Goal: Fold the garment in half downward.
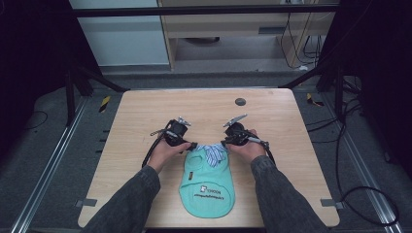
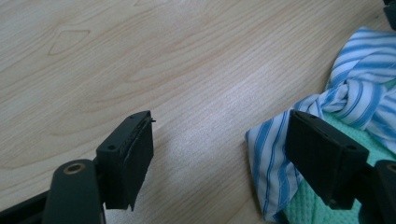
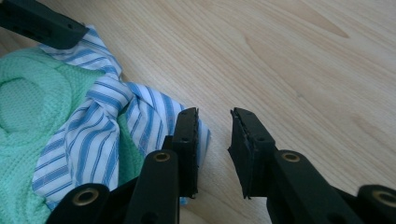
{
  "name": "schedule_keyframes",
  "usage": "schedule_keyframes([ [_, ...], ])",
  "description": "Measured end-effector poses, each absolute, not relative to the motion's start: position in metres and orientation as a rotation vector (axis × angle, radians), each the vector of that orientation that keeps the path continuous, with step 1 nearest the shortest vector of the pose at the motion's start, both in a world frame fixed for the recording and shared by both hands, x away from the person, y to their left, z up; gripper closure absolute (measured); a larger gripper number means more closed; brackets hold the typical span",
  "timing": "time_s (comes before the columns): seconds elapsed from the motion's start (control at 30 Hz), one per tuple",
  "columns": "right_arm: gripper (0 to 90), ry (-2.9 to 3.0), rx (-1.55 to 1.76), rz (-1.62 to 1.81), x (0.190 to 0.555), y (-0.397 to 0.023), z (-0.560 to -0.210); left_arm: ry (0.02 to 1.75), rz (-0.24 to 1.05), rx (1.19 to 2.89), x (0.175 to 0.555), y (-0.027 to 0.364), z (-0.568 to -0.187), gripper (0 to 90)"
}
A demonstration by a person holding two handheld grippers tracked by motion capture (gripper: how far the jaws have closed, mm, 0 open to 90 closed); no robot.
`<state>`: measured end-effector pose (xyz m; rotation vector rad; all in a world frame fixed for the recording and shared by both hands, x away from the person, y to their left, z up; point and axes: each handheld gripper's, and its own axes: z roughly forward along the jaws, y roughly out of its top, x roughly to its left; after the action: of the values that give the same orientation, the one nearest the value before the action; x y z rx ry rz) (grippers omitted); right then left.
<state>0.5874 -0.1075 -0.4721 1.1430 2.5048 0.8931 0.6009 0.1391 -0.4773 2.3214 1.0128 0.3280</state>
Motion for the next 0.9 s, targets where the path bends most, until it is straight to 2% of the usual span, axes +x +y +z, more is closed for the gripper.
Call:
schedule_keyframes([
  [0.37, 62.2, 2.555, 1.154, 0.874, 0.586, -0.098, -0.479, 1.026, 0.286, 2.324, 0.602, 0.139, -0.486, 26.8],
  [0.47, 61.1, 2.566, 1.153, 0.856, 0.586, -0.097, -0.481, 1.006, 0.284, 2.330, 0.600, 0.138, -0.485, 31.4],
  [0.5, 60.1, 2.573, 1.157, 0.849, 0.586, -0.096, -0.482, 0.997, 0.275, 2.333, 0.600, 0.137, -0.485, 37.0],
  [0.57, 60.0, 2.575, 1.166, 0.851, 0.586, -0.095, -0.483, 0.974, 0.262, 2.339, 0.598, 0.136, -0.484, 40.0],
  [0.63, 61.8, 2.579, 1.156, 0.849, 0.585, -0.095, -0.483, 0.953, 0.250, 2.340, 0.596, 0.135, -0.483, 49.1],
  [0.67, 64.1, 2.585, 1.164, 0.852, 0.584, -0.095, -0.483, 0.947, 0.244, 2.339, 0.595, 0.135, -0.483, 53.7],
  [0.7, 69.1, 2.599, 1.152, 0.857, 0.583, -0.095, -0.483, 0.935, 0.240, 2.339, 0.593, 0.134, -0.483, 62.5],
  [0.73, 69.1, 2.599, 1.152, 0.857, 0.583, -0.095, -0.483, 0.916, 0.228, 2.342, 0.592, 0.133, -0.483, 62.5],
  [0.77, 75.2, 2.613, 1.144, 0.860, 0.582, -0.094, -0.482, 0.904, 0.218, 2.344, 0.591, 0.133, -0.483, 72.2],
  [0.8, 75.2, 2.613, 1.144, 0.860, 0.582, -0.094, -0.482, 0.898, 0.205, 2.341, 0.590, 0.132, -0.484, 72.2],
  [0.9, 82.8, 2.640, 1.106, 0.861, 0.581, -0.093, -0.482, 0.882, 0.193, 2.347, 0.587, 0.131, -0.483, 81.8],
])
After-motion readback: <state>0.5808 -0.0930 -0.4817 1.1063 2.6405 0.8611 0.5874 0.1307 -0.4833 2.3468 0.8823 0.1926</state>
